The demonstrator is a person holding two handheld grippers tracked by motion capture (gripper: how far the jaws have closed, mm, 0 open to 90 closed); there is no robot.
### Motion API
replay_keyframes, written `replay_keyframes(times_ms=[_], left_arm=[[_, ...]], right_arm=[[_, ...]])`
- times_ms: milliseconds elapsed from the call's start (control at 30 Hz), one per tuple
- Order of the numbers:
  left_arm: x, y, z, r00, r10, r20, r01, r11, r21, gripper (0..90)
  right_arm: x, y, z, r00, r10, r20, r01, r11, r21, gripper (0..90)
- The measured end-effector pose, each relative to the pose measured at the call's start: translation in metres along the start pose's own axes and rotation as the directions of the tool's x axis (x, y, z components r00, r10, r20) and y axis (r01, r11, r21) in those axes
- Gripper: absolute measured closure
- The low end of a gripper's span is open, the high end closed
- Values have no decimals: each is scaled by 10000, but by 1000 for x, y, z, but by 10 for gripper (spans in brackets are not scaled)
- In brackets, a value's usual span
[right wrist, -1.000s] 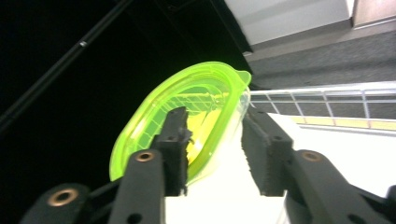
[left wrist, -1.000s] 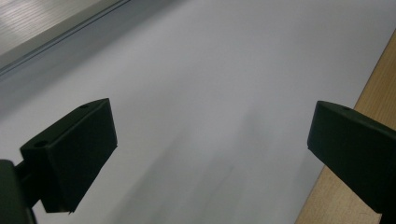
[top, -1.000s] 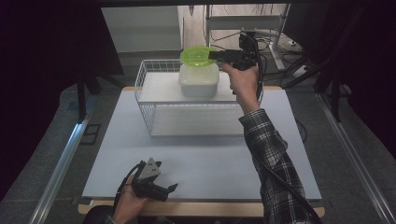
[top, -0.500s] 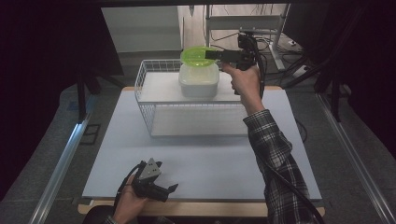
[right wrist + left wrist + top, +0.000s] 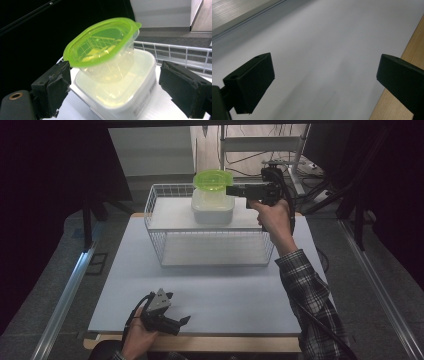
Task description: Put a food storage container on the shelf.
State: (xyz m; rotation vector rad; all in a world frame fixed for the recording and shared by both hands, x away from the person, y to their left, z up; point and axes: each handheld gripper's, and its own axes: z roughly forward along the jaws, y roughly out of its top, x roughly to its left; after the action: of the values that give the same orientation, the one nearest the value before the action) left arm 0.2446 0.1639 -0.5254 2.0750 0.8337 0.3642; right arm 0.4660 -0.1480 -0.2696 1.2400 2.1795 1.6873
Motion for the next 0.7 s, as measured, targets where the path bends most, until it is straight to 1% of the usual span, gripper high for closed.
replay_keyframes(times_ms=[67, 133, 233, 433, 467, 600, 700], left_arm=[[1, 0, -1, 10000, -48, 23, 48, 10000, 27, 13], [1, 0, -1, 9999, -120, 66, 119, 9999, 29, 18], [1, 0, -1, 9999, -123, 70, 123, 9999, 49, 19], [1, 0, -1, 9999, -104, 6, 104, 9999, 76, 18], [1, 0, 0, 9999, -104, 2, 104, 9999, 71, 17], [1, 0, 1, 9999, -136, -11, 137, 9998, 164, 10], [0, 0, 1, 9999, -103, -26, 103, 9998, 193, 8]], right_arm=[[-1, -4, -3, 10000, 10, -53, -10, 10000, -5, 109], [-2, -9, -7, 9998, -66, -176, 65, 10000, -63, 106], [-2, -16, -11, 9996, -171, -230, 169, 9998, -53, 104], [1, -31, -16, 9976, -658, -220, 660, 9978, 78, 96], [2, -35, -18, 9964, -824, -191, 826, 9965, 117, 94], [5, -47, -20, 9922, -1240, -157, 1244, 9920, 220, 87], [6, -55, -21, 9900, -1402, -161, 1407, 9895, 346, 80]])
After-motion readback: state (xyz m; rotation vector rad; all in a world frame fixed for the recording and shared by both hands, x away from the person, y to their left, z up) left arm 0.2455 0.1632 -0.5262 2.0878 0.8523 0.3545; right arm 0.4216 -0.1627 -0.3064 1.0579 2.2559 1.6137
